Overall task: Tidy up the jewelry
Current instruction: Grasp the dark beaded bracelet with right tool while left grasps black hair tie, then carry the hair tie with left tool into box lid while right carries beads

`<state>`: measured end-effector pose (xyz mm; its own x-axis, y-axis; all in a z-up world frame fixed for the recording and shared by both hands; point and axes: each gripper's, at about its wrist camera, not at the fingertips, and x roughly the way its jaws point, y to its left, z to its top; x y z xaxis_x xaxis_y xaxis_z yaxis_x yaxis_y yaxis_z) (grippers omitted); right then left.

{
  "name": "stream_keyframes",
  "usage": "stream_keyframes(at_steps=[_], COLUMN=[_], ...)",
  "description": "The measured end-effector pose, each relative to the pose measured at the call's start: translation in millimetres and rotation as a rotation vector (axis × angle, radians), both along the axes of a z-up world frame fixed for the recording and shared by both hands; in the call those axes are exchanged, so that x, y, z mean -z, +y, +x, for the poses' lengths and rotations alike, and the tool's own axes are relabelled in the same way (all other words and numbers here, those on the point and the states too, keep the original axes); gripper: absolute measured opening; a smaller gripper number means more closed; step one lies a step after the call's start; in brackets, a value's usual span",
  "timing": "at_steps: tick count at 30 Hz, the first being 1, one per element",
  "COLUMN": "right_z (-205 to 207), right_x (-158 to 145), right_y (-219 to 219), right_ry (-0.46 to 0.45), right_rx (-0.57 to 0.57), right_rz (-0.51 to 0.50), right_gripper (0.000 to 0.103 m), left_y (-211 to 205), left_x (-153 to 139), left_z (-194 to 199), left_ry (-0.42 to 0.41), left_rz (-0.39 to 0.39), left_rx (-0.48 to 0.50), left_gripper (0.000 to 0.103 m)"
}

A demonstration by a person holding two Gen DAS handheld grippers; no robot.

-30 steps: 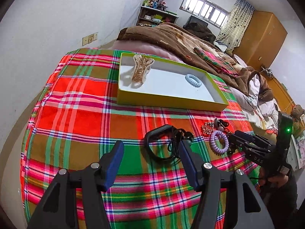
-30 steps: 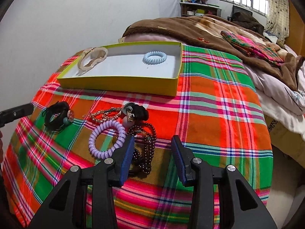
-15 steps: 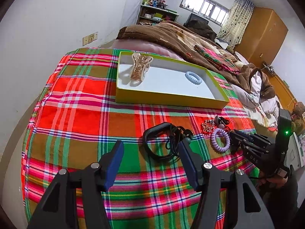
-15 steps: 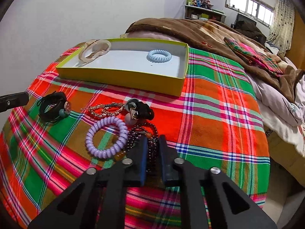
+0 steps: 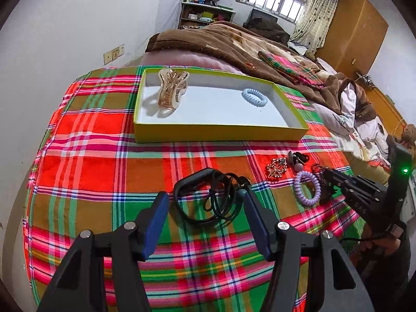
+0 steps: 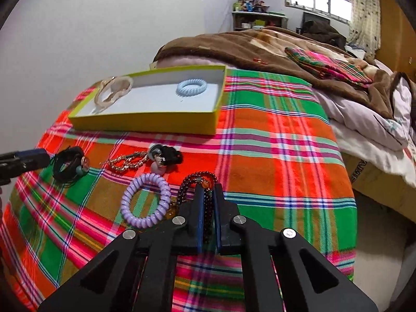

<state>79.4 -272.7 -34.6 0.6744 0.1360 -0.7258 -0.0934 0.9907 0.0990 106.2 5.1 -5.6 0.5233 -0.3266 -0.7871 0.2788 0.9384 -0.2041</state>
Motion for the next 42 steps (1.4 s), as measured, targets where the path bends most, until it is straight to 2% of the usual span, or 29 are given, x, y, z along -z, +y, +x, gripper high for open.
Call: stream_keyframes(at_steps=[5, 9, 13, 15, 22, 32, 42], right_z=[-5, -9, -11, -13, -19, -23, -22], right_x=[-6, -13, -20, -23, -33, -47, -54], right_y=[-11, -18, -20, -21, -28, -26, -19], right_ry=[-0.026, -0.057, -0.081, -0.095, -0.132, -0.167, -0.180], right_rx=[0.021, 0.034, 0.037, 0.036, 0.054, 0.061, 0.053], right_rz=[0.045, 0.090, 0.108, 0.125, 0.164, 0.159, 0.150], right_gripper=[0.007, 0.007, 0.007, 0.007, 0.007, 0.007, 0.007], left_y=[-6, -10, -14, -16, -21, -14, -19], left_x=[5, 9, 13, 13, 13, -4, -25], left_z=[7, 9, 11, 10, 11, 6, 4], left_ry=[0.014, 0.025, 0.044, 0.044, 0.044, -0.002, -0.046], left_rz=[0.017, 0.014, 0.029, 0.027, 0.037, 0.007, -0.041], left_rx=[0.003, 0.007, 0.015, 0.026, 0.038, 0.024, 0.058], left_gripper=[0.061, 0.053, 0.040, 0.038, 0.008, 0.007, 0.007])
